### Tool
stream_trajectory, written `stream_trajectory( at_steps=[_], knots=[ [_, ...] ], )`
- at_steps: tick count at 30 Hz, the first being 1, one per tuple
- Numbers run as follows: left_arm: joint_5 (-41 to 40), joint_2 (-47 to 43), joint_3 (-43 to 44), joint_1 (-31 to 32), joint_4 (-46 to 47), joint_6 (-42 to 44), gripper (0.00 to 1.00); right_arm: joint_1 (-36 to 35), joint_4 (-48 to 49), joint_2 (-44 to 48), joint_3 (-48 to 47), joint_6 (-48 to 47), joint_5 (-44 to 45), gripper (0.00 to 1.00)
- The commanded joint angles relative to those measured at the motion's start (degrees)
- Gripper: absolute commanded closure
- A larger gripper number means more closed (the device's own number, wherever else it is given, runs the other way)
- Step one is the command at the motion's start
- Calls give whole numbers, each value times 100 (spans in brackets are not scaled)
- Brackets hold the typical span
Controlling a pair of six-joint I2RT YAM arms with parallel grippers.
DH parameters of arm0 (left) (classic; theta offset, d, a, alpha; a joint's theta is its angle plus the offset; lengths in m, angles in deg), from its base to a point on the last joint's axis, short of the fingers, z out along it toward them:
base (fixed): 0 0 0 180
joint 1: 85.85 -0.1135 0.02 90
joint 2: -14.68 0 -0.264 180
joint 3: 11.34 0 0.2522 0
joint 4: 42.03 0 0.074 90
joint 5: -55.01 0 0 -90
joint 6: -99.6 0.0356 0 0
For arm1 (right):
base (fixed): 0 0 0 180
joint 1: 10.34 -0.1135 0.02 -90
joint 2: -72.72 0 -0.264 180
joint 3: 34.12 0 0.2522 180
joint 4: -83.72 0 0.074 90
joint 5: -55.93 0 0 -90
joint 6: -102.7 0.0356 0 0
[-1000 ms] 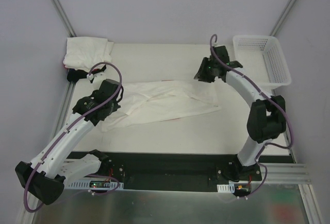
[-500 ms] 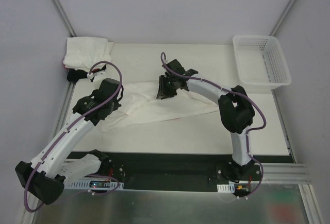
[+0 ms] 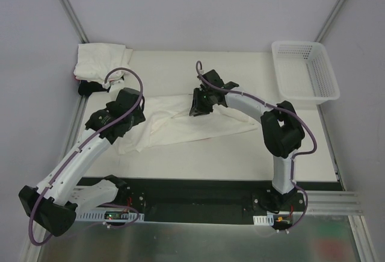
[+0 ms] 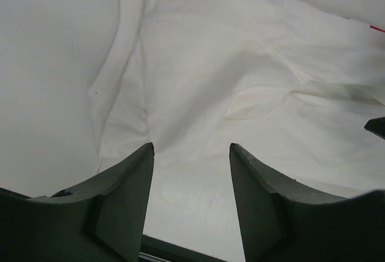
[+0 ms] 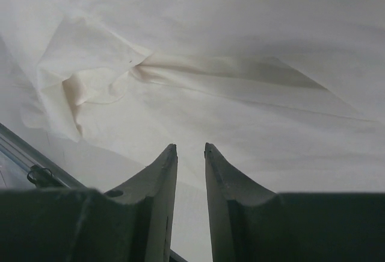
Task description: Fold and stack the t-shirts
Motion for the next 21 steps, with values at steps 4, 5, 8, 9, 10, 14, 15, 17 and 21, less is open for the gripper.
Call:
stream_trajectory(
  at_steps=[4, 5, 8, 9, 10, 14, 15, 17, 21],
  knots=[
    [-286, 240, 193, 47, 572, 233, 52, -587, 207, 451, -257, 9, -216, 74],
    [-487, 266, 149, 47, 686, 268, 54, -692, 207, 398, -345, -9, -233, 74],
    [-1154, 442, -193, 38, 1292, 470, 63, -772, 189, 267, -433, 9, -251, 75],
    [-1253, 616, -168, 3, 1398, 393, 69, -772, 181, 240, -442, 9, -234, 75],
    [-1263, 705, -150, -49, 1408, 314, 71, -772, 189, 240, -460, -9, -190, 75],
    [-1501, 1197, -1, -278, 1653, -205, 85, -562, 181, 204, -451, -71, -224, 75],
    [-1500, 1477, 87, -392, 1689, -214, 85, -491, 181, 257, -381, -88, -242, 75],
    [-1693, 1794, 358, -498, 1759, -206, 82, -273, 207, 345, -241, -105, -207, 75],
    [-1852, 2690, 746, -963, 1917, -153, 70, 159, 557, 792, 374, -1, -251, 75]
  ],
)
